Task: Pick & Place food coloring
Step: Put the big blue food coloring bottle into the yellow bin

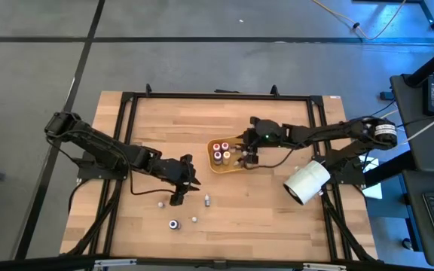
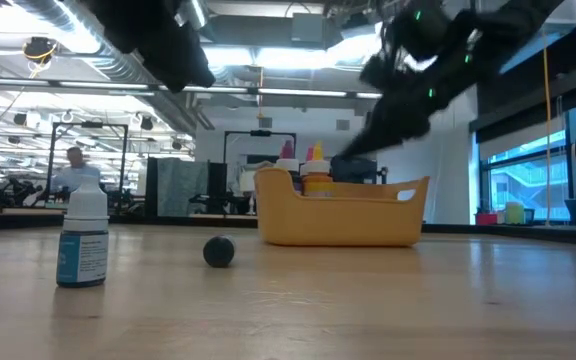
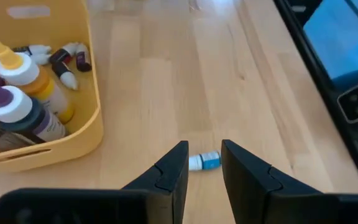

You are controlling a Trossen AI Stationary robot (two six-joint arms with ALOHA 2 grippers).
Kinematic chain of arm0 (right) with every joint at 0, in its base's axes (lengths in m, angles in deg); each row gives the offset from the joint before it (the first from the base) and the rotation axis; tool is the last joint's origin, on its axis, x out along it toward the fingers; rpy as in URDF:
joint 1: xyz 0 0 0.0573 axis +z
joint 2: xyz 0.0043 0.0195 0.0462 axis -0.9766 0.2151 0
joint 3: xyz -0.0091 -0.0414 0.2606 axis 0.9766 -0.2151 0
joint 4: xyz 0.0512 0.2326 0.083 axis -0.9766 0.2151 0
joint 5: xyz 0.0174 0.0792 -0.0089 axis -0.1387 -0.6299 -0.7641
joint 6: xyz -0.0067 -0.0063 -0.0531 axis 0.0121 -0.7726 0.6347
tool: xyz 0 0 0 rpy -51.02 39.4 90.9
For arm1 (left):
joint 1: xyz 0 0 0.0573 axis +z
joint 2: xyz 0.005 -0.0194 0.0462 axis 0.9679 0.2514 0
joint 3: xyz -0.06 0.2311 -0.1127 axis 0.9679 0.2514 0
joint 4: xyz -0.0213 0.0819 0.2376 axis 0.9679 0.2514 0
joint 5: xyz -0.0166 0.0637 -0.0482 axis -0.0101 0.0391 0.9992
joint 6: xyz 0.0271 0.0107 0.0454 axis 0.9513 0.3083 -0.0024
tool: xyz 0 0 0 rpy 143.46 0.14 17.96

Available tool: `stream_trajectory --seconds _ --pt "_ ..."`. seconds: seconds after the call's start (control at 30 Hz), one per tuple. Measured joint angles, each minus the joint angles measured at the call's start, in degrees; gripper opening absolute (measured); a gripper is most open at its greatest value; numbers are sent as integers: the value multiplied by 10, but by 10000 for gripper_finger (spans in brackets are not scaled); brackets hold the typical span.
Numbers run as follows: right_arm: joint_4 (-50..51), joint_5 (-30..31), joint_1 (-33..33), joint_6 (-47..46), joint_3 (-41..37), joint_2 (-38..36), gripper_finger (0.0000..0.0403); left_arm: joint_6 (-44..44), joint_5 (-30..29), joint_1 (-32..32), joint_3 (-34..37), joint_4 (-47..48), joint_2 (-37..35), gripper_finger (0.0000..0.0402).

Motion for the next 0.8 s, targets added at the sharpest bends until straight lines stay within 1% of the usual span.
stream_trajectory --seconds 0.2,0.33,0.57,0.7,0.8 --pt "5 3 39 10 8 -84 121 4 -6 0 0 17 0 92" --pt "44 1 74 4 8 -120 121 33 -7 -5 0 18 0 91" --pt "98 0 122 -37 7 -127 122 -3 -7 -22 0 -13 1 99" --pt "95 6 130 -51 -3 -126 122 15 8 -35 0 -23 1 110" --pt "82 22 132 -53 -9 -124 122 30 3 -43 0 -44 1 127"
